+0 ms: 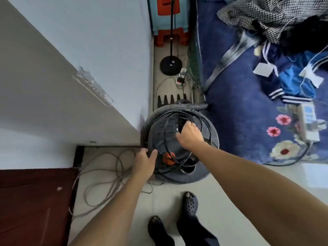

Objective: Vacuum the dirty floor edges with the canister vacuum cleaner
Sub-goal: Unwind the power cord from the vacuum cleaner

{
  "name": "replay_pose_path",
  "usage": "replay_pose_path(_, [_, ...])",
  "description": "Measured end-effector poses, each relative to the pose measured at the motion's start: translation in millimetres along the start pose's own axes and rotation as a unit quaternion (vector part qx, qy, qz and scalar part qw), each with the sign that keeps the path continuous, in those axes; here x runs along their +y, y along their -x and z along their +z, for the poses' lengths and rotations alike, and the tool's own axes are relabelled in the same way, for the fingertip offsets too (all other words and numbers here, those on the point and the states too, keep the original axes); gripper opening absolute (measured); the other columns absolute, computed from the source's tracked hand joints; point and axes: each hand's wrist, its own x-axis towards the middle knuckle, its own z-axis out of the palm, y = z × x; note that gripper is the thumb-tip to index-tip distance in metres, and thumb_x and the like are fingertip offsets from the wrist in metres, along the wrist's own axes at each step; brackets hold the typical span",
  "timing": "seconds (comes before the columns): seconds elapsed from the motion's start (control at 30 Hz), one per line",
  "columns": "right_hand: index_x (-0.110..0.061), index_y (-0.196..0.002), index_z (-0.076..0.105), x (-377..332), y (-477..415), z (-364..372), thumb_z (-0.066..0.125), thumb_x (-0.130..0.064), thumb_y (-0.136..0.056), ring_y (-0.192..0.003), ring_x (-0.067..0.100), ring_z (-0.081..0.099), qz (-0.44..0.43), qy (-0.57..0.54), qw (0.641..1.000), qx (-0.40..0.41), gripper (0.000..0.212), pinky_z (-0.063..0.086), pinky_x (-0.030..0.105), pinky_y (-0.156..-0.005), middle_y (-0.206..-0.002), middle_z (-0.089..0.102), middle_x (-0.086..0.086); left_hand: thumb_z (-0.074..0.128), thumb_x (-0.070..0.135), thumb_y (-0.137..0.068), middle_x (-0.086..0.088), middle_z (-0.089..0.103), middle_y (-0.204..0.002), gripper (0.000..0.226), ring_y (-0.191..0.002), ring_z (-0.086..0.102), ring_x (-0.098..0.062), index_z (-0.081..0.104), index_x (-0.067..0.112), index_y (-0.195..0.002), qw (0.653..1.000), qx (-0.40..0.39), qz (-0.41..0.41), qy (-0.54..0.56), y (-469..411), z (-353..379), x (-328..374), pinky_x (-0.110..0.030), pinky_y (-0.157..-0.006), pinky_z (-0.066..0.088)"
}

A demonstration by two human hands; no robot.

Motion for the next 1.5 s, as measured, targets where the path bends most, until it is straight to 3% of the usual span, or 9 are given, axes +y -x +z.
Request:
replay_pose_path(0.1, [-0.003, -0.126, 0.043, 5.7, -26.1, 10.6, 0.050, -0.040, -0.096, -0.120, 0.036, 0.052, 0.001, 0.054, 0.998, 0.039, 0.048, 0.038, 0.043, -0.097, -0.130, 0.054, 0.016, 0.038, 0.056, -0.094, -0.009, 0.059, -0.122, 0.058, -0.112, 0.055, -0.026, 0.052, 0.011, -0.129, 0.995, 0.024, -0.001, 0.094, -19.2, 29.0, 0.3, -0.040, -0.098, 0.044])
replay_pose_path(0.17, [-0.004, -0.119, 0.044, 6.8, -37.7, 15.3, 0.052, -0.037, -0.096, -0.112, 0.037, 0.058, -0.003, 0.058, 0.997, 0.052, 0.041, 0.041, 0.040, -0.082, -0.122, 0.058, 0.015, 0.033, 0.062, -0.091, -0.007, 0.059, -0.114, 0.060, -0.108, 0.055, -0.025, 0.055, 0.014, -0.119, 0.989, 0.063, 0.000, 0.131, -27.0, 51.1, 0.3, -0.044, -0.097, 0.044])
replay_pose_path(0.27, [-0.005, -0.115, 0.044, 6.9, -44.9, 23.2, 0.056, -0.027, -0.094, -0.105, 0.036, 0.061, 0.001, 0.050, 0.996, 0.078, 0.033, 0.036, 0.035, -0.070, -0.118, 0.058, 0.013, 0.034, 0.054, -0.094, -0.009, 0.054, -0.113, 0.054, -0.110, 0.049, -0.026, 0.054, 0.007, -0.111, 0.990, 0.124, 0.010, 0.066, -30.6, 70.8, -2.7, -0.040, -0.093, 0.042])
replay_pose_path(0.4, [-0.004, -0.123, 0.040, 11.1, -48.0, 37.6, 0.054, -0.024, -0.094, -0.104, 0.037, 0.060, 0.004, -0.012, 0.995, 0.098, 0.038, 0.036, 0.036, -0.071, -0.121, 0.056, 0.015, 0.033, 0.056, -0.091, -0.009, 0.053, -0.106, 0.054, -0.105, 0.046, -0.027, 0.050, 0.006, -0.100, 0.986, 0.163, 0.038, 0.022, -33.2, 80.2, -6.7, -0.038, -0.085, 0.040])
replay_pose_path(0.63, [-0.005, -0.150, 0.017, 24.2, -33.7, 59.4, 0.049, -0.034, -0.093, -0.096, 0.030, 0.063, -0.009, 0.015, 0.988, 0.152, 0.071, 0.036, 0.035, -0.068, -0.120, 0.058, 0.010, 0.026, 0.068, -0.086, -0.005, 0.051, -0.097, 0.062, -0.095, 0.047, -0.024, 0.047, 0.010, -0.093, 0.977, 0.196, 0.081, 0.005, -28.3, 87.5, -22.0, -0.042, -0.077, 0.046])
replay_pose_path(0.77, [-0.009, -0.148, 0.024, 33.3, -6.5, 77.9, 0.047, -0.038, -0.094, -0.092, 0.029, 0.064, 0.009, 0.004, 0.981, 0.191, 0.066, 0.036, 0.036, -0.066, -0.115, 0.062, 0.009, 0.033, 0.059, -0.090, -0.008, 0.053, -0.088, 0.054, -0.086, 0.050, -0.027, 0.048, 0.007, -0.087, 0.968, 0.220, 0.124, -0.016, -10.2, 96.1, -44.1, -0.043, -0.070, 0.046])
replay_pose_path(1.03, [-0.025, -0.149, 0.032, 53.7, 50.9, 118.7, 0.041, -0.042, -0.096, -0.103, 0.029, 0.061, 0.033, 0.011, 0.969, 0.245, 0.056, 0.042, 0.038, -0.075, -0.123, 0.059, 0.008, 0.037, 0.053, -0.090, -0.015, 0.054, -0.090, 0.050, -0.086, 0.051, -0.033, 0.049, 0.005, -0.087, 0.960, 0.213, 0.178, -0.021, 27.3, 110.9, -89.5, -0.045, -0.071, 0.045])
replay_pose_path(1.27, [-0.029, -0.152, 0.029, 86.6, 108.1, 143.8, 0.036, -0.043, -0.097, -0.104, 0.030, 0.059, 0.138, -0.027, 0.952, 0.270, 0.057, 0.038, 0.038, -0.076, -0.126, 0.057, 0.007, 0.038, 0.052, -0.090, -0.016, 0.055, -0.091, 0.050, -0.087, 0.051, -0.035, 0.049, 0.003, -0.084, 0.941, 0.173, 0.279, -0.081, 50.9, 119.8, -113.3, -0.044, -0.073, 0.042])
replay_pose_path(1.5, [-0.030, -0.153, 0.025, 91.5, 165.9, 174.4, 0.039, -0.043, -0.097, -0.104, 0.028, 0.059, 0.167, -0.061, 0.948, 0.264, 0.059, 0.037, 0.036, -0.072, -0.123, 0.056, 0.006, 0.035, 0.046, -0.091, -0.015, 0.054, -0.090, 0.048, -0.086, 0.049, -0.034, 0.050, 0.001, -0.091, 0.927, 0.127, 0.330, -0.122, 83.8, 112.4, -153.1, -0.044, -0.072, 0.041])
